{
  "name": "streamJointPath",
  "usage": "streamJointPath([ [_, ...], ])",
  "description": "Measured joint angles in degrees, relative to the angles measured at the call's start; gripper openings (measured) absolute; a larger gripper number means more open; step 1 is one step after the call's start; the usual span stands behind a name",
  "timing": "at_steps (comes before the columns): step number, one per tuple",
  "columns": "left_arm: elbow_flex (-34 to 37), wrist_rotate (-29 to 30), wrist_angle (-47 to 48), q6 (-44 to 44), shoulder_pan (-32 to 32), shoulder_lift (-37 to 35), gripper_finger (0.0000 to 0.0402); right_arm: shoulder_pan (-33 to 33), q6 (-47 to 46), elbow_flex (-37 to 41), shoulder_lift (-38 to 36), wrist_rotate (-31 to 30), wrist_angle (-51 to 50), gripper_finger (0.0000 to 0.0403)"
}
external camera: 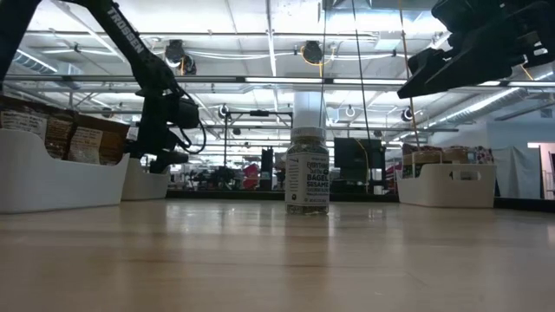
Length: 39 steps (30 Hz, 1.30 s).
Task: Sort spices by type
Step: Put the white seasoning bottle into the gray bin
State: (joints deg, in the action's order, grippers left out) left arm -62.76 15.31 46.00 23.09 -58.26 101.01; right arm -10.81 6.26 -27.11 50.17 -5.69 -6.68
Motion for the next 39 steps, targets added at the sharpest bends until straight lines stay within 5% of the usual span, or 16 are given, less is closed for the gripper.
streamJointPath([
  [12, -2.46, 0.03, 2.07, -1.39, 0.00, 0.37, 0.0175, 0.00, -0.02, 0.00, 0.00, 0.00, 0.00, 0.0226],
  [34, -2.75, 1.55, 4.52, -2.92, 0.24, 0.15, 0.0176, 0.00, -0.63, 0.00, 0.00, 0.01, -0.03, 0.0226],
  [39, -2.75, 1.60, 5.84, -3.85, 0.26, 0.15, 0.0212, 0.00, -0.62, 0.00, 0.00, 0.01, -0.02, 0.0226],
])
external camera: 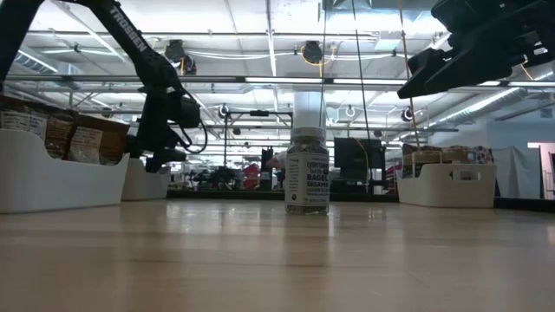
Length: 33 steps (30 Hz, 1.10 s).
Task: Sort spices by type
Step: Put the white seasoning bottle into the gray bin
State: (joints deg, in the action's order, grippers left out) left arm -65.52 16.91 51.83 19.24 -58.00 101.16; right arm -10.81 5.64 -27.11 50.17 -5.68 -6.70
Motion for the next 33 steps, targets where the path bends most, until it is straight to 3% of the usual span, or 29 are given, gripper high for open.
streamJointPath([
  [7, 0.00, -0.04, 0.20, -0.13, 0.44, 0.00, 0.0298, 0.00, 0.02, 0.00, 0.00, 0.01, 0.00, 0.0226],
  [11, 0.00, -0.77, 0.26, -0.13, 0.37, -0.04, 0.0323, 0.00, 0.08, 0.00, 0.00, 0.01, -0.02, 0.0226],
  [19, 0.28, -4.46, -3.66, -0.20, -0.66, -0.23, 0.0327, 0.00, 0.16, 0.00, 0.00, 0.01, -0.04, 0.0226],
  [33, 2.10, -4.19, -5.49, 1.98, -0.14, -0.26, 0.0327, 0.00, 0.16, 0.00, 0.00, 0.03, -0.46, 0.0226],
])
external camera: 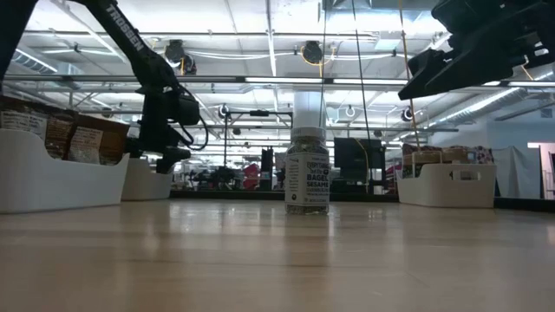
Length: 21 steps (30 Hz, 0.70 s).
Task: Sort spices by type
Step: Put the white seasoning bottle into the gray bin
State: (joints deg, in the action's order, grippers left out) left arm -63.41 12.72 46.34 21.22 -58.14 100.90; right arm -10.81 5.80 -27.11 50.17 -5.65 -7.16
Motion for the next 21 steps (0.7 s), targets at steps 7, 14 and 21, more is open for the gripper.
streamJointPath([
  [7, 0.99, 1.46, 0.09, 1.01, 1.65, 0.09, 0.0327, 0.00, 0.27, 0.00, 0.02, -0.02, 0.06, 0.0226],
  [14, 0.74, 3.84, -0.15, 1.03, 2.32, 1.75, 0.0326, 0.00, 1.31, 0.00, 0.02, -0.01, 0.15, 0.0226],
  [21, 0.78, 5.74, 1.39, 1.11, 3.75, 3.45, 0.0310, 0.00, 2.40, 0.00, 0.02, -0.02, 0.48, 0.0226],
])
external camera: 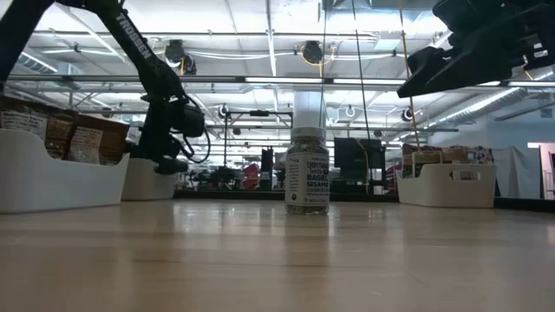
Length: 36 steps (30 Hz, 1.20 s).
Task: Sort spices by type
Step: Put the white seasoning bottle into the gray bin
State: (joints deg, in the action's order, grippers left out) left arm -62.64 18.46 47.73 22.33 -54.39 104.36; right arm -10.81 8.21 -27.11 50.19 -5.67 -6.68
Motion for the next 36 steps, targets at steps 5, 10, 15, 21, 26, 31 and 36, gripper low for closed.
streamJointPath([
  [5, 0.05, -9.50, -2.02, -0.67, -0.07, 0.07, 0.0298, 0.00, 0.02, 0.00, 0.00, 0.00, 0.08, 0.0226],
  [10, 0.07, -7.97, -2.45, -0.46, 0.15, 0.07, 0.0285, 0.00, -0.04, 0.00, 0.00, 0.00, 0.49, 0.0226],
  [15, 0.07, -7.69, -2.50, -0.24, 0.15, 0.07, 0.0270, 0.00, -0.26, 0.00, 0.00, 0.00, 0.48, 0.0226],
  [21, 0.07, -7.73, -2.68, -0.29, 0.15, 0.07, 0.0222, 0.00, -0.24, 0.00, -0.02, 0.00, 0.46, 0.0226],
  [26, -0.05, -7.65, -2.99, -0.35, 0.04, 0.04, 0.0209, 0.00, -0.42, 0.00, 0.00, 0.00, 0.46, 0.0226],
  [31, -0.76, -7.48, -3.17, -0.92, 0.00, -0.53, 0.0222, 0.00, -0.44, 0.00, 0.00, 0.00, 0.46, 0.0226],
  [36, -1.44, -7.47, -2.91, -1.77, 0.00, -3.03, 0.0208, 0.00, -1.16, 0.00, -0.02, 0.00, 0.52, 0.0226],
])
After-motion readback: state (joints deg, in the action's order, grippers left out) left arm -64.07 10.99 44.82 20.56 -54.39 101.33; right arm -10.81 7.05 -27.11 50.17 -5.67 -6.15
